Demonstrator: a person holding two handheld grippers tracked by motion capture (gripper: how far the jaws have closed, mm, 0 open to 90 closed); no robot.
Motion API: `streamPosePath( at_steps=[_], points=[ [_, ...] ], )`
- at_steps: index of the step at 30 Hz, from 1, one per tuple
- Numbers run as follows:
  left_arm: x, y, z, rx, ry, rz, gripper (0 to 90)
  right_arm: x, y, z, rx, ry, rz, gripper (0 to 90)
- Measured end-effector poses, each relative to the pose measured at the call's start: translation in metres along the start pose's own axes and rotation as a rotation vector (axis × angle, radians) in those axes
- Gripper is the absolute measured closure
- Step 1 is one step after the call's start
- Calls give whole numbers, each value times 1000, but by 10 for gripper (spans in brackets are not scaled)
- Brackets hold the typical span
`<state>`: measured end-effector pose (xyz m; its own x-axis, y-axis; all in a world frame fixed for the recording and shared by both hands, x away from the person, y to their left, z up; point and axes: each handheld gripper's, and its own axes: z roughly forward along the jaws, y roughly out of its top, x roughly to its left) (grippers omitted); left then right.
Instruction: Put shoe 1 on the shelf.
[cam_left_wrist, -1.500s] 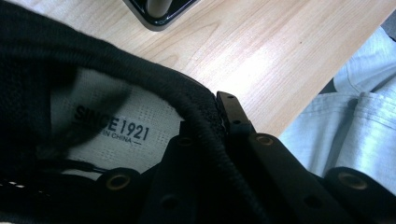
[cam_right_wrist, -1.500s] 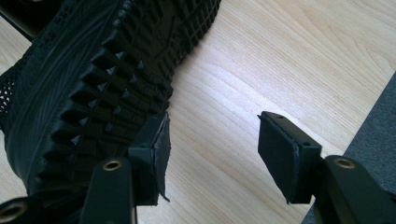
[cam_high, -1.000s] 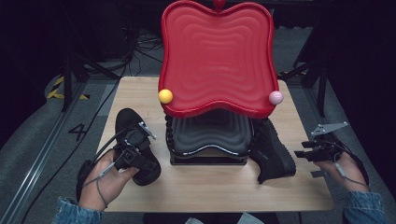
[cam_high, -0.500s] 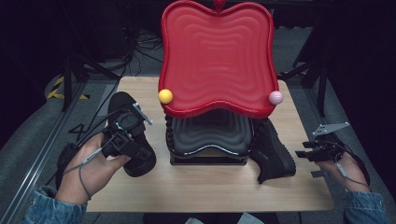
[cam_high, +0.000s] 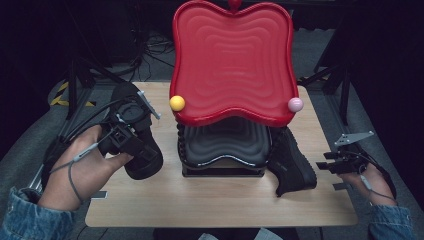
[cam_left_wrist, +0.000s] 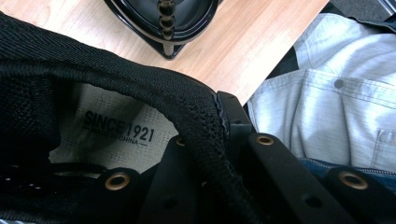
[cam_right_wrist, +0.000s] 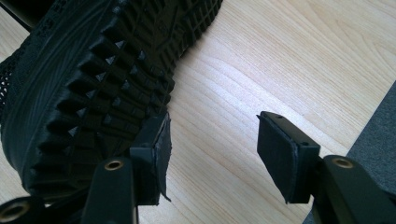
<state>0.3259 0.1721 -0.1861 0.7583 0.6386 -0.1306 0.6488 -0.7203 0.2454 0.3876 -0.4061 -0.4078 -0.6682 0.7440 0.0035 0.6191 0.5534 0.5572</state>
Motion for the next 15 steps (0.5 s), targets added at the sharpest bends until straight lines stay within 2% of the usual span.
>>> streamPosePath(
  at_steps=[15],
  points=[
    [-16, 10, -48, -16, 57, 39, 873, 0, -2, 0, 6, 7, 11, 451]
  ],
)
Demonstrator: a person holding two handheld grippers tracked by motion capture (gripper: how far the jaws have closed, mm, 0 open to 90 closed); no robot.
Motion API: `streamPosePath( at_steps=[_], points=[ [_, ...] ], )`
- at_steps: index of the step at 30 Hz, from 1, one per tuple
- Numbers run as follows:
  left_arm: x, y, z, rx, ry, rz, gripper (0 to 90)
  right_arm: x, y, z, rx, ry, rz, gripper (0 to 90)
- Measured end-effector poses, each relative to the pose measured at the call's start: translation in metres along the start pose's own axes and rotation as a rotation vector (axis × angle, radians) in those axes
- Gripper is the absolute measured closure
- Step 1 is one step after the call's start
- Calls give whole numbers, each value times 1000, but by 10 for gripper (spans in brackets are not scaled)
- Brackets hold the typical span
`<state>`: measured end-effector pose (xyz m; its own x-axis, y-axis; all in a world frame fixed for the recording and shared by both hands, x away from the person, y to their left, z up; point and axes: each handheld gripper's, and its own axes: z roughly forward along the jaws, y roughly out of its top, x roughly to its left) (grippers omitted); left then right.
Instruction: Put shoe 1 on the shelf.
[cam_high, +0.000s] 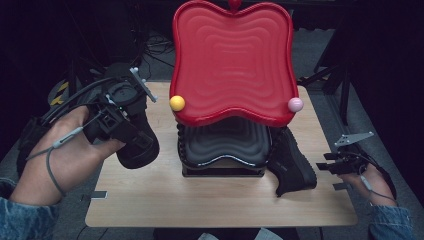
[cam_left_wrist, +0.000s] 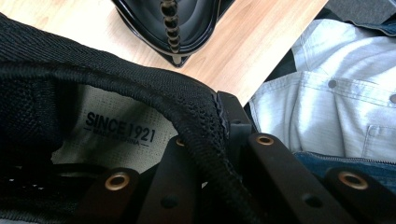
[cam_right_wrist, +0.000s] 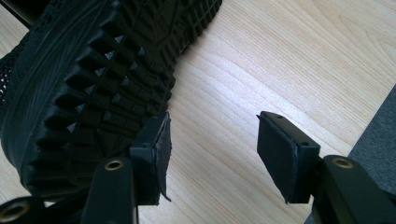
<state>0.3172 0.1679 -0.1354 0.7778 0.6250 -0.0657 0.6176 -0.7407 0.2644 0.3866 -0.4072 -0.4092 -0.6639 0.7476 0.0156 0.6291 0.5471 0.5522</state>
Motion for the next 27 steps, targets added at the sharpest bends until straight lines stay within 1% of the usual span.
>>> streamPosePath(
  at_steps=[9, 10, 12, 14, 15, 16, 18, 24, 26, 27],
  points=[
    [-7, 7, -21, 3, 2, 11, 873, -1, -2, -1, -7, -2, -4, 451],
    [-8, 7, -23, 3, 4, 18, 873, -1, -2, -1, -5, -2, -3, 451],
    [-10, 9, -31, 3, 15, 20, 873, -2, -2, -1, -4, -1, -2, 451],
    [-11, 9, -34, -2, 20, 21, 873, -2, -2, -1, -5, -1, -2, 451],
    [-12, 11, -37, -1, 22, 23, 873, -2, -2, -1, -5, 0, -2, 451],
    [-14, 11, -40, -13, 33, 26, 873, -2, -2, -1, -6, -2, -4, 451],
    [-17, 14, -46, -14, 43, 38, 874, -2, -2, -1, -5, -3, -4, 452],
    [-23, 22, -63, -32, 45, 56, 874, -1, -2, -2, -2, 0, -2, 454],
    [-27, 25, -71, -42, 69, 64, 874, -2, -4, -2, -5, 3, 1, 454],
    [-27, 25, -71, -42, 69, 64, 873, -2, -4, -2, -5, 3, 1, 454]
  ],
)
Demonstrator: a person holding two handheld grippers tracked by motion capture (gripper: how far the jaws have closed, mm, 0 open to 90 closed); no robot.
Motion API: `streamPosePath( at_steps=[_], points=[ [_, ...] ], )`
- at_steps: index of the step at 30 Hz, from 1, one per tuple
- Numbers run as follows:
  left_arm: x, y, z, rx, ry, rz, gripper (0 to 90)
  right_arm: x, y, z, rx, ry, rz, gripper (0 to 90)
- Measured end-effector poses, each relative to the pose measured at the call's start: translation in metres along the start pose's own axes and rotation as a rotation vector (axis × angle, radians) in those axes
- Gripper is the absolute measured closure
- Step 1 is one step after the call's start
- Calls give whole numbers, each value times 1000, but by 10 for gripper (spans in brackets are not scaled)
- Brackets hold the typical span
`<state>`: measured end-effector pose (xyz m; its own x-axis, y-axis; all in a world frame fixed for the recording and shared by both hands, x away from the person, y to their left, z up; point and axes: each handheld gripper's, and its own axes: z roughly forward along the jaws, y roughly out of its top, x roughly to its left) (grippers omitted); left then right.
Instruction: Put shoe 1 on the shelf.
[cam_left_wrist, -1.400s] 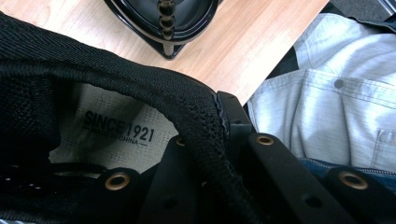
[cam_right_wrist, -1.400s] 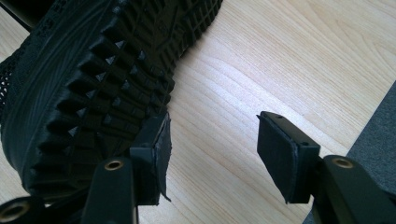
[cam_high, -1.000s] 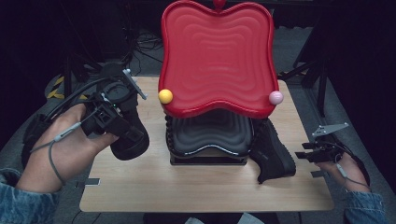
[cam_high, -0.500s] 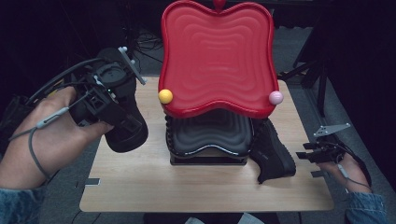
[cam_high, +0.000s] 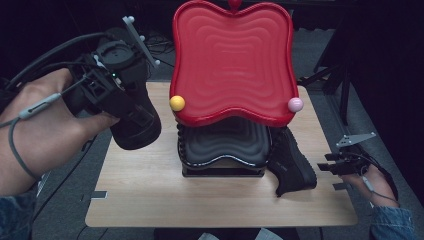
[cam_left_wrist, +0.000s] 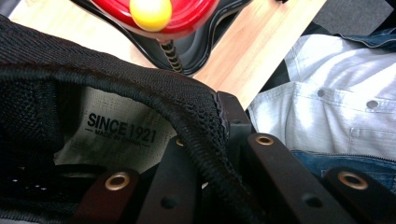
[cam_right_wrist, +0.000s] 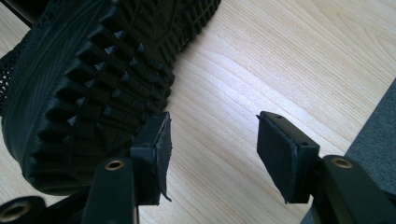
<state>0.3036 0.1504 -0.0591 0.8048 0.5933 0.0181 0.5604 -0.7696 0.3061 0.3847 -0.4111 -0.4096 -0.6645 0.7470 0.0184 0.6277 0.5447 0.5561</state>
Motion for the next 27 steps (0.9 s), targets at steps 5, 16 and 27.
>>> streamPosePath(
  at_steps=[5, 16, 27],
  points=[
    [-6, 11, -11, -18, 13, 39, 873, 0, -2, 1, 3, 1, 7, 454],
    [-16, 32, -24, -39, 22, 86, 870, 6, 0, 2, 1, 17, -7, 455],
    [-22, 63, -23, -45, 13, 159, 870, 6, -3, -3, -12, 22, 1, 458]
  ],
)
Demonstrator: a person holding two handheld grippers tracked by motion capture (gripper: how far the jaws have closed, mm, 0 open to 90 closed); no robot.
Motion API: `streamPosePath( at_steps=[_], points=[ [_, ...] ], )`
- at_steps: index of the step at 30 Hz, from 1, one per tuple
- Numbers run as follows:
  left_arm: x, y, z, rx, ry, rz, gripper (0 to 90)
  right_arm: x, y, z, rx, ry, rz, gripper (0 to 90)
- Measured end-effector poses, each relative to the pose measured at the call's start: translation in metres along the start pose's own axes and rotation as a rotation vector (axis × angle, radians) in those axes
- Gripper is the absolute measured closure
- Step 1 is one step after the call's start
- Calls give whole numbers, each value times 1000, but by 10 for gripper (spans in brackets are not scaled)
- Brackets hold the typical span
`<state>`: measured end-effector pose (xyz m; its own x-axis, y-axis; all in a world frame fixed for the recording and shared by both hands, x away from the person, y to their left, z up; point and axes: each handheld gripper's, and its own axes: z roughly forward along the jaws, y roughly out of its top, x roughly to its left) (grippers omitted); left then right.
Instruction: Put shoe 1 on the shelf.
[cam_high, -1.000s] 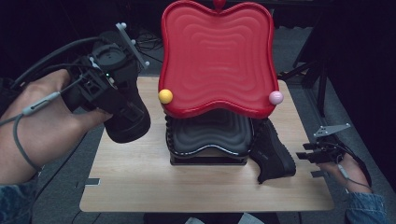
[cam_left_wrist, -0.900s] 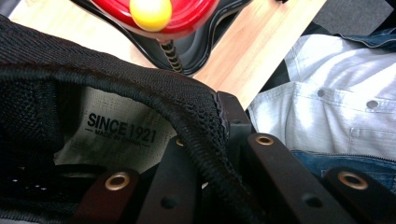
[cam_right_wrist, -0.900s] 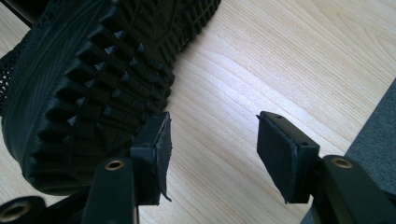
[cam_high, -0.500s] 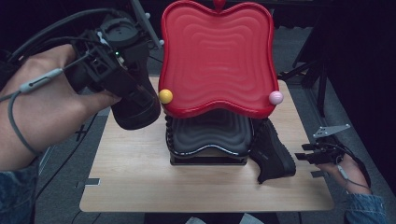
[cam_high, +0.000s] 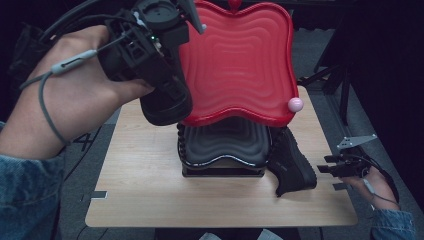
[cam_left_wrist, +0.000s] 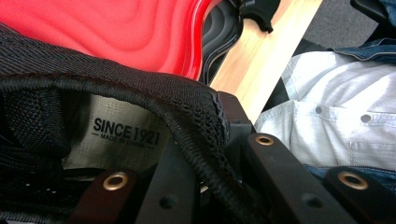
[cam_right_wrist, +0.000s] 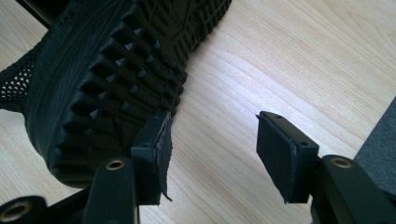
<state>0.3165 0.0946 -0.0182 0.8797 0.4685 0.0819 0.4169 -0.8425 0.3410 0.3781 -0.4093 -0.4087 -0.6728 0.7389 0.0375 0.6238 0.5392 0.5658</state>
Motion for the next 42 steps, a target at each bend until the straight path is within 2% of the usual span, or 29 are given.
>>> streamPosePath(
  at_steps=[3, 5, 9, 13, 18, 24, 27, 31, 40, 42],
  points=[
    [0, 9, 2, -8, -21, 19, 870, 0, 0, 0, -1, 6, -3, 459],
    [-1, 14, 3, -10, -19, 22, 869, 0, 0, 0, -1, 8, -2, 459],
    [0, 27, 7, -4, -15, 54, 869, 0, -1, -1, -1, 7, -1, 460],
    [3, 37, 12, -10, -18, 60, 869, -1, -2, 0, -5, 10, 1, 460],
    [7, 53, 21, 9, 19, 77, 869, 0, -1, 0, -4, 15, -1, 460],
    [15, 65, 28, 3, 34, 93, 869, 0, -1, -1, -1, 15, -6, 460],
    [19, 70, 31, -6, 29, 105, 869, 0, -2, 1, 2, 21, -2, 460],
    [18, 77, 35, -11, 30, 142, 868, 0, -2, 1, 0, 21, -2, 460],
    [20, 90, 47, -15, 8, 178, 865, -1, -3, 1, 6, 24, -2, 459],
    [18, 92, 50, -14, 20, 194, 863, -1, -3, 1, 5, 25, -2, 459]
  ],
)
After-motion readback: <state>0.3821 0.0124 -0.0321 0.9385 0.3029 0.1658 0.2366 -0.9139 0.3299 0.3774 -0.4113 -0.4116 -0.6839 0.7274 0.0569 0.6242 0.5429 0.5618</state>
